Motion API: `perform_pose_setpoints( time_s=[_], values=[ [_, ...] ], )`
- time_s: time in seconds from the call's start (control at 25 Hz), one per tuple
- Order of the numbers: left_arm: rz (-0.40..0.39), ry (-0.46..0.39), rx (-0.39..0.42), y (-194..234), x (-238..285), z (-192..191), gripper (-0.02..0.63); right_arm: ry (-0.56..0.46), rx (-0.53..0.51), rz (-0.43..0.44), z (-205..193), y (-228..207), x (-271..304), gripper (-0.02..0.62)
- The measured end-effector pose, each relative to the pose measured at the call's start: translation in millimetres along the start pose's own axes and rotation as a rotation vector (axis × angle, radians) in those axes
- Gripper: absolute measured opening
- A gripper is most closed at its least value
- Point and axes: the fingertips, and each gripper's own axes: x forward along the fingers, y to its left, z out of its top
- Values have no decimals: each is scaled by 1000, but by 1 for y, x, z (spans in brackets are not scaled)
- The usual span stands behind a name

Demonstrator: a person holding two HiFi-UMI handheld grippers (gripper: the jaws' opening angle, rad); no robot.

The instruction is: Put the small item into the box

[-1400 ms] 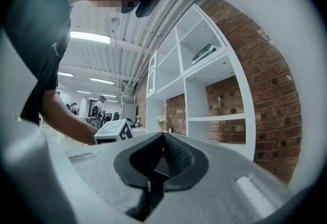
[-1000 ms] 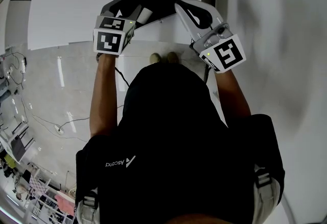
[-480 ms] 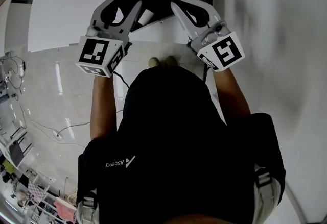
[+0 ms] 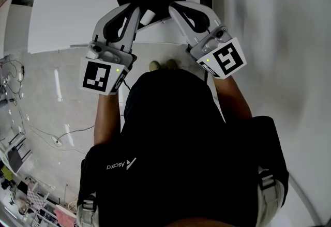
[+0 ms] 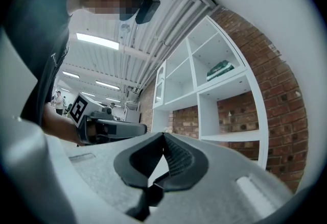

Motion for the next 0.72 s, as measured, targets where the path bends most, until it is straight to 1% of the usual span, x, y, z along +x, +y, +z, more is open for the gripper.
perform_pose_setpoints(
  time_s=[0.04,0.24,0.56,0.72],
  values=[
    [-2,-17,-2,-3,-2,4,1,-3,2,0,2,3,-1,2],
    [-38,-65,19,-18,-9,10,-2,-19,-5,4,6,16,-3,2],
    [-67,-68,20,-35,-13,11,-2,-32,-5,-4,12,24,-12,2],
    [-67,-63,19,-36,-16,10,-2,-33,-14,-8,15,25,-14,0]
  ],
)
